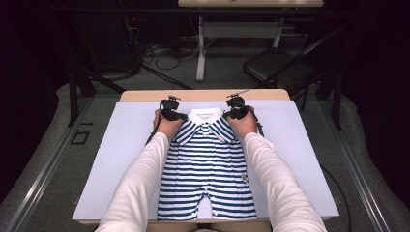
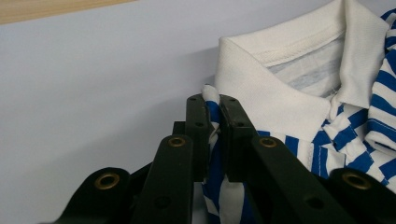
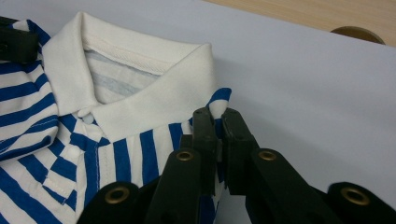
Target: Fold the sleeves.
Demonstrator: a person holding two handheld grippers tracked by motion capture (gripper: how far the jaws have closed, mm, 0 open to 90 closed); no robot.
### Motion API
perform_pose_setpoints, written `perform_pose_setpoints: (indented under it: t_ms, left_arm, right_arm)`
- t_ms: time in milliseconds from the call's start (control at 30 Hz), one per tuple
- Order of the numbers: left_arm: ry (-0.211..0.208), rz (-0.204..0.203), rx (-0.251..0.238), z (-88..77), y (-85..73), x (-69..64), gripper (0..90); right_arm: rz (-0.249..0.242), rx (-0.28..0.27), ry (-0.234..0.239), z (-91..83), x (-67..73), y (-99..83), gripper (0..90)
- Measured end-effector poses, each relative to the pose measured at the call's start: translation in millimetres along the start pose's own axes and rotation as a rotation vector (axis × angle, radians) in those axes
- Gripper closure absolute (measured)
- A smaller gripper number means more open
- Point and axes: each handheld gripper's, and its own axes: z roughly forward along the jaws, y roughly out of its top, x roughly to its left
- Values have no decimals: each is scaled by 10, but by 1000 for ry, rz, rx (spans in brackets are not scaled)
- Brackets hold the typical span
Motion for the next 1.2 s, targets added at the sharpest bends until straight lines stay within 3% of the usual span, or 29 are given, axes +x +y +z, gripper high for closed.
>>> perform_pose_setpoints:
  t_ms: [333,500,633,1200]
  left_arm:
    - [8,40,-28,-37,35,-4,840]
    - [14,46,-50,-86,84,-5,843]
    - [30,78,-52,-121,157,-47,844]
    - [39,92,-119,-284,409,-80,844]
  right_arm:
    - [-10,-14,-2,-42,-7,18,860]
    - [-20,-50,-8,-78,-2,49,861]
    - [-32,-61,-23,-103,0,76,862]
    - [-39,-131,-52,-260,-46,275,863]
